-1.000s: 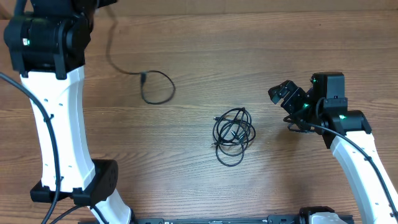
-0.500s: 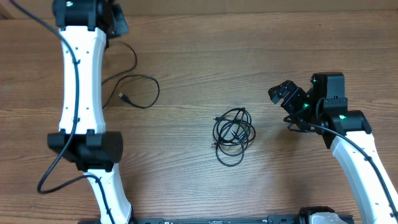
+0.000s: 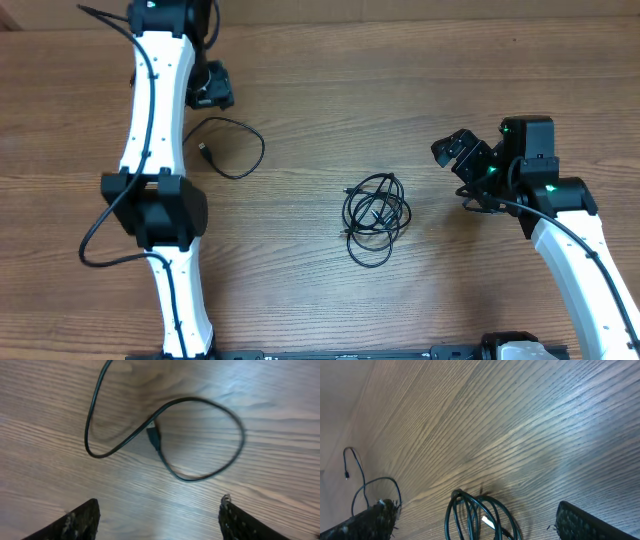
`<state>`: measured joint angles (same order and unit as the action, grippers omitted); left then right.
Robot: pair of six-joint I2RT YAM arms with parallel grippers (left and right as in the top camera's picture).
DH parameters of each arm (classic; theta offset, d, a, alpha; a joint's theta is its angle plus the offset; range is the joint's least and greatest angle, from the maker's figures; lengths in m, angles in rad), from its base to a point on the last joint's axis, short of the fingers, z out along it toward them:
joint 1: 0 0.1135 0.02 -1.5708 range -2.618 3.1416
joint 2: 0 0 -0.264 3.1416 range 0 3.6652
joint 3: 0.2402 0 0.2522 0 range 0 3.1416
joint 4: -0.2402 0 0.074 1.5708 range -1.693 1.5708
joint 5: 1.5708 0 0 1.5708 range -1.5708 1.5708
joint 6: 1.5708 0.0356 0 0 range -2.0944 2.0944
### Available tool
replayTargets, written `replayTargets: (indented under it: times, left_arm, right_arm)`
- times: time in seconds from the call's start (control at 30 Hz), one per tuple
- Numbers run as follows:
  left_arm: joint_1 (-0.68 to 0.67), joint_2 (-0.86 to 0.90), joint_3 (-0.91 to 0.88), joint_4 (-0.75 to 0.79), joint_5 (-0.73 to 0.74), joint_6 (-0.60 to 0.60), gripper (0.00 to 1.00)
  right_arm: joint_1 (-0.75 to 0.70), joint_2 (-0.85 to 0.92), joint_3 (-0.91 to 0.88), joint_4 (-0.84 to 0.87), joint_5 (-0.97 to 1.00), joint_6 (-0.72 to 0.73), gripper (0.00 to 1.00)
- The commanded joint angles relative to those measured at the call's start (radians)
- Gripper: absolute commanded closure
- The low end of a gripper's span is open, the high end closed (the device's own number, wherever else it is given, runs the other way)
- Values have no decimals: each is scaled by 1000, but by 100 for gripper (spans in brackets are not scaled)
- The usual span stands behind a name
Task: Untangle cables
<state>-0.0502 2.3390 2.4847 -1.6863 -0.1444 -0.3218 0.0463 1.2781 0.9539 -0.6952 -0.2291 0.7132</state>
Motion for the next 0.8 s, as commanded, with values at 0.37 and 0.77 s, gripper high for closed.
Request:
replayTargets:
  times: [0.37, 0.77]
  left_arm:
    - [115, 92, -18, 39, 41, 315, 23]
    - [116, 268, -18, 163, 141, 427, 33]
  right_arm:
    - [-3, -8, 15, 5, 3, -8, 0]
    - [-3, -8, 15, 5, 3, -8, 0]
